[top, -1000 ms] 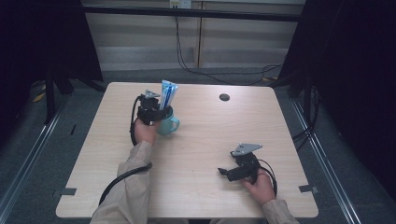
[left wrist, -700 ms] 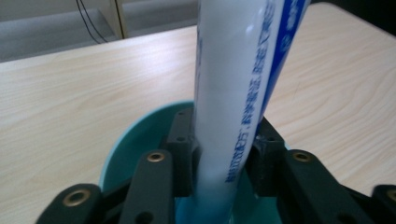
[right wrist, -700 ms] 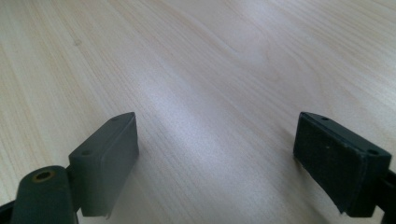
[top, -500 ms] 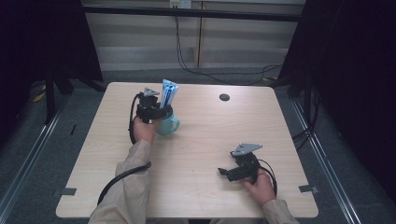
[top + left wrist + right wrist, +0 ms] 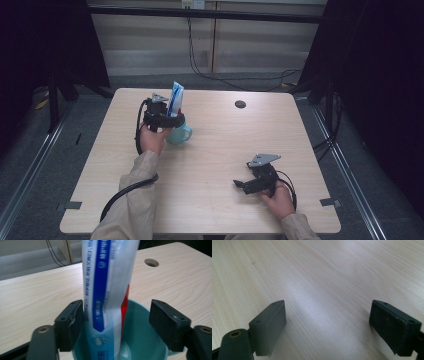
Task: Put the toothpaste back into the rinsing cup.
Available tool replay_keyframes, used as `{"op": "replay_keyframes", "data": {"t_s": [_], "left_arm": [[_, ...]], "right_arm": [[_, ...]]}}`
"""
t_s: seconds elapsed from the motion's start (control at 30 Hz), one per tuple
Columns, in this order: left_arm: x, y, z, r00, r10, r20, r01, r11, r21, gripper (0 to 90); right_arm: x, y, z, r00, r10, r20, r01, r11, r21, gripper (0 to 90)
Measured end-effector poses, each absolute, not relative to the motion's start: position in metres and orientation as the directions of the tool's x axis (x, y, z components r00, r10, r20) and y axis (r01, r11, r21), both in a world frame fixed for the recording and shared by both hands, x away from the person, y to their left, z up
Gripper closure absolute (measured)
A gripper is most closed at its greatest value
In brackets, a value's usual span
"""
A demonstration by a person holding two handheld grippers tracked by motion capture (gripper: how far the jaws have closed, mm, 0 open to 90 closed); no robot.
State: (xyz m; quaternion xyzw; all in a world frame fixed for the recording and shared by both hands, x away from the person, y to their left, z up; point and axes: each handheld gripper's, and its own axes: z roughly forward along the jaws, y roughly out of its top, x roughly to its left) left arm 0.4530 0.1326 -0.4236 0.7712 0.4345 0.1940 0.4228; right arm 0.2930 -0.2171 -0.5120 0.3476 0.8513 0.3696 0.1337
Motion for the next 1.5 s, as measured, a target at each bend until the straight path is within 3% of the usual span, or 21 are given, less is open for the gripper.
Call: {"op": "replay_keyframes", "data": {"t_s": [0.73,1.5], "left_arm": [[0.427,0.156,-0.413,0.565,0.823,-0.063,0.493,-0.275,0.825,15.2],[0.375,0.175,-0.449,0.617,0.781,-0.097,0.484,-0.28,0.829,12.1]], "right_arm": [[0.293,-0.217,-0.512,-0.722,0.691,0.03,0.494,0.485,0.721,13.6],[0.293,-0.217,-0.512,-0.723,0.691,0.029,0.493,0.485,0.722,13.6]]}}
